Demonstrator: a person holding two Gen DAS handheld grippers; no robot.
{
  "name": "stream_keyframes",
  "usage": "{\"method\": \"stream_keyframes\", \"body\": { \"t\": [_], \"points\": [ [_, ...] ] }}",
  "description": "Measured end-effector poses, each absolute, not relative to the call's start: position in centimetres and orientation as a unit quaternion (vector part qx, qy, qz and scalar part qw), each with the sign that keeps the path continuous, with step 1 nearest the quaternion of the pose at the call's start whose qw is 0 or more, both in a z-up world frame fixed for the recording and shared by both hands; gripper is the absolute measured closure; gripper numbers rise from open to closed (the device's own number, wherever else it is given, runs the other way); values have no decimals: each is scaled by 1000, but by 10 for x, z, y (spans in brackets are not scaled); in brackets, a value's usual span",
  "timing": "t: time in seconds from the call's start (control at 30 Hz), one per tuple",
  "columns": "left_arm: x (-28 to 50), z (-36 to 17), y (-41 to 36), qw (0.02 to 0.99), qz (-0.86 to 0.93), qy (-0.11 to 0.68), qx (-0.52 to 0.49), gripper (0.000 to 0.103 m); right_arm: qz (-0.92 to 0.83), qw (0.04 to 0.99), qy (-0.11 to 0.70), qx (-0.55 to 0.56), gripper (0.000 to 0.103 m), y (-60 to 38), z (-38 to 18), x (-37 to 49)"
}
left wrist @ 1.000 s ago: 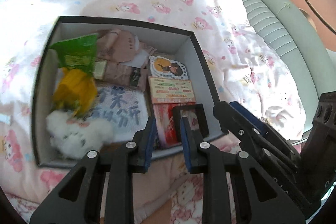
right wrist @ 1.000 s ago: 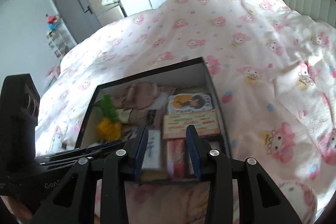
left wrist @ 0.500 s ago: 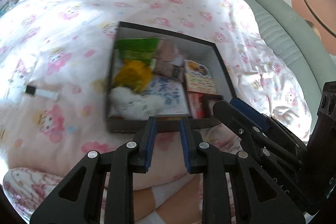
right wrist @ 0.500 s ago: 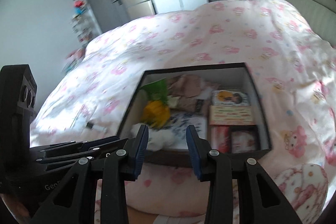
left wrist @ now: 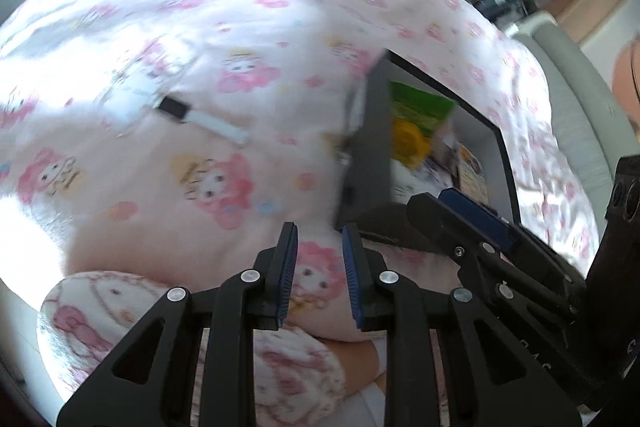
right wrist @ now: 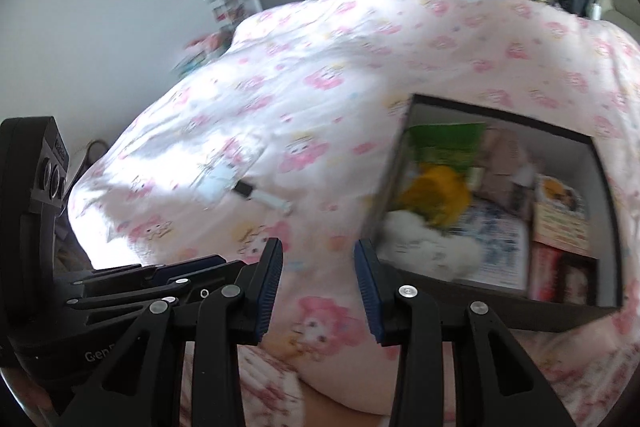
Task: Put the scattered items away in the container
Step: 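Move the left gripper back to the white watch strap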
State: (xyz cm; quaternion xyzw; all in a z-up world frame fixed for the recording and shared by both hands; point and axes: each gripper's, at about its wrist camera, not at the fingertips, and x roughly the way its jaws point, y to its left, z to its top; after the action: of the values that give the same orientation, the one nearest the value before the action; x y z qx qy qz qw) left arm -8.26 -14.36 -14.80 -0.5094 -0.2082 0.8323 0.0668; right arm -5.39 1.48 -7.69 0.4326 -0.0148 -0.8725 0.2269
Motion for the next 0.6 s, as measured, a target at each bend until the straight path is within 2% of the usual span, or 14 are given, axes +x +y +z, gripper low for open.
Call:
{"method": "stream_keyframes", "body": {
  "t": [0.37,0.43,0.53,0.6],
  "points": [
    [-137,-210,-234,-23,806,-307,-506,81,-846,255,18,467,68,-72,-122,-112],
    [-152,-221,-244,-28,796,-322,-512,77,-842,259,26,472,68,-84,-130,-124],
    [-174,-247,-259,-23,756,-383,-531,76,-835,285,67,466,68,-104,-143,-135],
    [-188,-259,-263,-49,751,-372,-544,75,-832,277,66,476,68,-110,-155,-144]
  ]
}}
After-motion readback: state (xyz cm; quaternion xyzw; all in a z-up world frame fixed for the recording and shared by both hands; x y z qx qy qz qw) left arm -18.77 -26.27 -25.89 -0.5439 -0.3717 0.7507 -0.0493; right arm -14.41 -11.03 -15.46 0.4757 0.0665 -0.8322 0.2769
